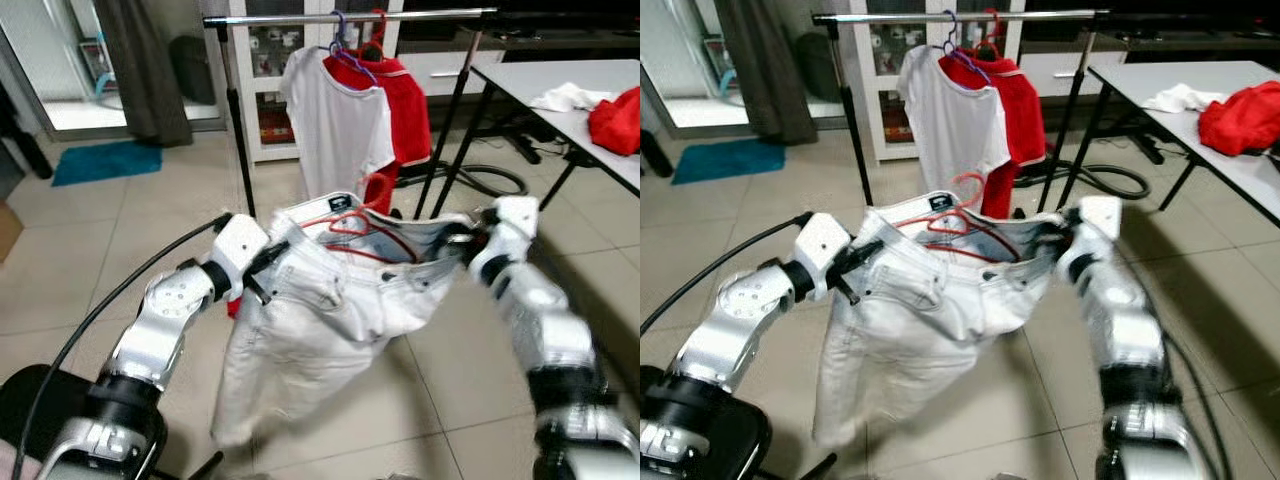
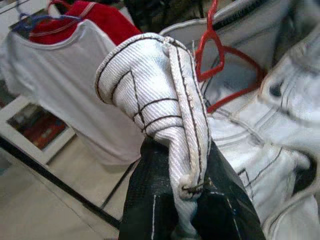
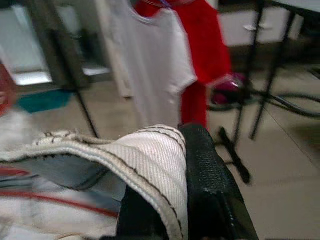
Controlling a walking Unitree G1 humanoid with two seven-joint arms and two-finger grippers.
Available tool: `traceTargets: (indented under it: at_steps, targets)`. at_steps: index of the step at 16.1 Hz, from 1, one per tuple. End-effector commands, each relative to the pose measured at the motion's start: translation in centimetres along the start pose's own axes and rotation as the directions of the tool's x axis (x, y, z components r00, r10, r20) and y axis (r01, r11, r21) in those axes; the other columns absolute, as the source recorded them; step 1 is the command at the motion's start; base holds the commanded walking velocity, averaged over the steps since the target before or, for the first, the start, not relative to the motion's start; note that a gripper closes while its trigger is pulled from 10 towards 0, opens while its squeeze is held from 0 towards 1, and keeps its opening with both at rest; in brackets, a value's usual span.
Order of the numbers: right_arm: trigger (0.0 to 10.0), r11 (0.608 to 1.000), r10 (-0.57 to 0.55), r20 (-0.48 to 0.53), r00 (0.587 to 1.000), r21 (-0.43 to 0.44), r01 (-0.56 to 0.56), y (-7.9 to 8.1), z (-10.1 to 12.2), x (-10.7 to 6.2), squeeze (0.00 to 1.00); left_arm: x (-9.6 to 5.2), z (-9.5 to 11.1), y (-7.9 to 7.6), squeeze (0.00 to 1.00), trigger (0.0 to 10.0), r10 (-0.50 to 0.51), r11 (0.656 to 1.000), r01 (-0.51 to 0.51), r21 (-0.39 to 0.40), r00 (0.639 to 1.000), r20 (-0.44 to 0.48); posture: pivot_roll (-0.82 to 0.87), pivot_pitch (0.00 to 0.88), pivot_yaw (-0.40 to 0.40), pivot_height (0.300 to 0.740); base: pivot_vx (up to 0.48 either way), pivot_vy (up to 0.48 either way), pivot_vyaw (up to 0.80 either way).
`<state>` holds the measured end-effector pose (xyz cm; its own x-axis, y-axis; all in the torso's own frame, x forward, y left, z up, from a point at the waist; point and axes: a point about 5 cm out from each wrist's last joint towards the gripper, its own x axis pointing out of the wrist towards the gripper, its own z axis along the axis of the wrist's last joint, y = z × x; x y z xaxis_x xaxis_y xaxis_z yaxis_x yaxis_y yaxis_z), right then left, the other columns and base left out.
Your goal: Hang hanger
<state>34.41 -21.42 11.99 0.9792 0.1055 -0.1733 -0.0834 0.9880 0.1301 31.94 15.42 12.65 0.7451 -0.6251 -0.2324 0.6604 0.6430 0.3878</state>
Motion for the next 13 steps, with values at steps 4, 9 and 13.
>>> traceTargets:
  at_steps: [4,9,13]
  targets:
    - [0.0,0.999,-0.035,0.054,0.998,-0.025,0.037,-1.7,2.7,0.6,0.00,-0.2,-0.4,1.3,0.00,0.0,0.054,0.998,-0.053,0.020,0.998,-0.046,-0.06,0.003,0.014,0.740,0.000,0.000,0.00]
    - [0.0,0.991,0.043,0.102,0.994,-0.128,-0.030,-0.9,4.5,-0.3,0.00,1.6,0.6,4.1,0.00,0.0,0.341,0.851,-0.312,-0.423,0.940,-0.007,-0.06,0.012,0.022,0.740,0.000,0.000,0.00]
    - [0.0,0.972,0.138,0.084,0.987,-0.203,-0.119,3.3,2.1,-1.7,0.00,3.0,3.9,4.3,0.00,0.0,0.341,0.816,-0.201,-0.542,0.924,0.171,-0.06,0.012,0.022,0.740,0.000,0.000,0.00]
